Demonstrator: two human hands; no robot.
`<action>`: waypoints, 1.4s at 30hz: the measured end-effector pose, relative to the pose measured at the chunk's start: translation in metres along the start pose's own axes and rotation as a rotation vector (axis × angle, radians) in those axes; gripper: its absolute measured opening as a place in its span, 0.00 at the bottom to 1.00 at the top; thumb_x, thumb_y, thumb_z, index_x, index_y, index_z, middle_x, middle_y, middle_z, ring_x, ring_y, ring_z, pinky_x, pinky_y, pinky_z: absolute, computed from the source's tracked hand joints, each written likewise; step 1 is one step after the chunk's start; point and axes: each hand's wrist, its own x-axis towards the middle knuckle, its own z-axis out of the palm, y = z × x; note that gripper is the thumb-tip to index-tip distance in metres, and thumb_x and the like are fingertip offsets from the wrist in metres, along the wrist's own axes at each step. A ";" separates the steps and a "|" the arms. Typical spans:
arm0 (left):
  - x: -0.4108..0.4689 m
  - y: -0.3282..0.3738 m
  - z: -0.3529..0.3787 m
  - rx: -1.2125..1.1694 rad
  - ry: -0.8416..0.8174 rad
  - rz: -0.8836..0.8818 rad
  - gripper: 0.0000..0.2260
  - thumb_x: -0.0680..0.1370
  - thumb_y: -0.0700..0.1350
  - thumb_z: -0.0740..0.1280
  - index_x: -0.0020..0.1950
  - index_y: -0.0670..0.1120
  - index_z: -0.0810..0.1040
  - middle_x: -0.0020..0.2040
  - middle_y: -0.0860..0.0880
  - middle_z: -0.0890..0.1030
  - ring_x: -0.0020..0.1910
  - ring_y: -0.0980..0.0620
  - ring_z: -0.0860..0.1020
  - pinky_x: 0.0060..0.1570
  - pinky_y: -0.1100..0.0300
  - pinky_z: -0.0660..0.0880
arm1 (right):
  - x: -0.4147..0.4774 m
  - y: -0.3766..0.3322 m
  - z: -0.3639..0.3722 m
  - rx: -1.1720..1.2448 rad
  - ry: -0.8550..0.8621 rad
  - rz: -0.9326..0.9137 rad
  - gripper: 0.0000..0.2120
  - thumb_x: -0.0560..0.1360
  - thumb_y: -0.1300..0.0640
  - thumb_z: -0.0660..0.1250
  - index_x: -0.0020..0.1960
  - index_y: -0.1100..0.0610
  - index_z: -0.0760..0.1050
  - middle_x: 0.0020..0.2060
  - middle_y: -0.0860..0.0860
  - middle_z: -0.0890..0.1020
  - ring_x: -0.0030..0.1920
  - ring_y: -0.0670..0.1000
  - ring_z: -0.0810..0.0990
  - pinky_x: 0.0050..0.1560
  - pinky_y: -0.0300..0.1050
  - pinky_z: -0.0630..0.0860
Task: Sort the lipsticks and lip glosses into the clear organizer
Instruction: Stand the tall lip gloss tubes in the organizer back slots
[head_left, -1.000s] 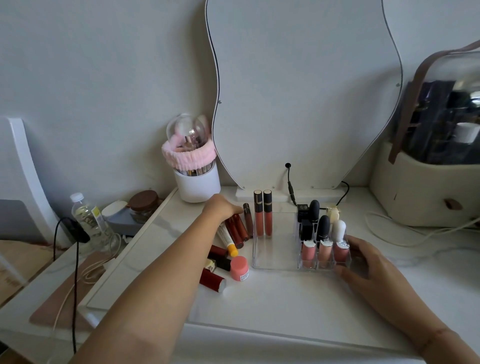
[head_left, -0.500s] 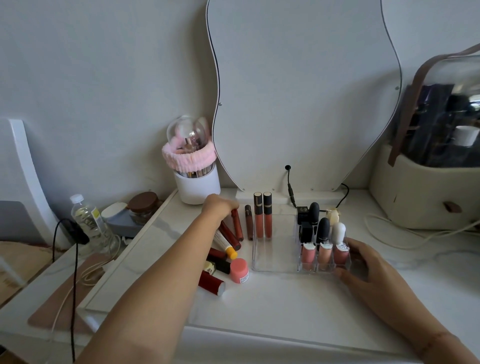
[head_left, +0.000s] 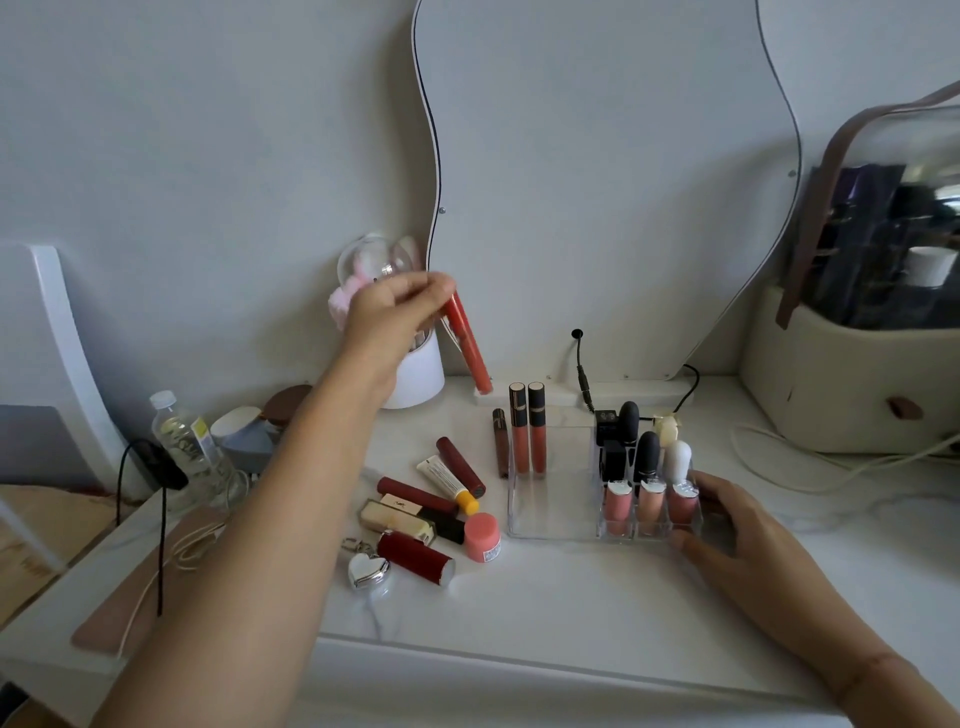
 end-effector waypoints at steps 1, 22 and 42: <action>-0.003 0.013 0.002 -0.030 -0.013 0.053 0.02 0.73 0.42 0.70 0.42 0.47 0.82 0.35 0.51 0.80 0.34 0.57 0.77 0.40 0.67 0.74 | 0.000 0.000 0.000 -0.002 0.000 -0.002 0.24 0.69 0.55 0.72 0.63 0.46 0.70 0.53 0.43 0.78 0.52 0.43 0.76 0.49 0.37 0.68; -0.027 -0.029 0.071 0.085 -0.273 -0.009 0.05 0.70 0.43 0.74 0.44 0.51 0.83 0.41 0.57 0.84 0.43 0.62 0.81 0.42 0.74 0.73 | 0.002 0.005 0.002 0.005 0.015 -0.002 0.24 0.69 0.54 0.72 0.63 0.45 0.70 0.53 0.41 0.77 0.52 0.41 0.76 0.46 0.30 0.67; -0.028 -0.062 0.059 0.325 -0.457 0.001 0.10 0.67 0.53 0.75 0.47 0.55 0.82 0.46 0.55 0.84 0.48 0.60 0.80 0.48 0.68 0.74 | 0.002 0.004 0.001 -0.014 0.008 -0.003 0.24 0.69 0.54 0.71 0.64 0.46 0.69 0.53 0.43 0.77 0.52 0.42 0.75 0.48 0.32 0.67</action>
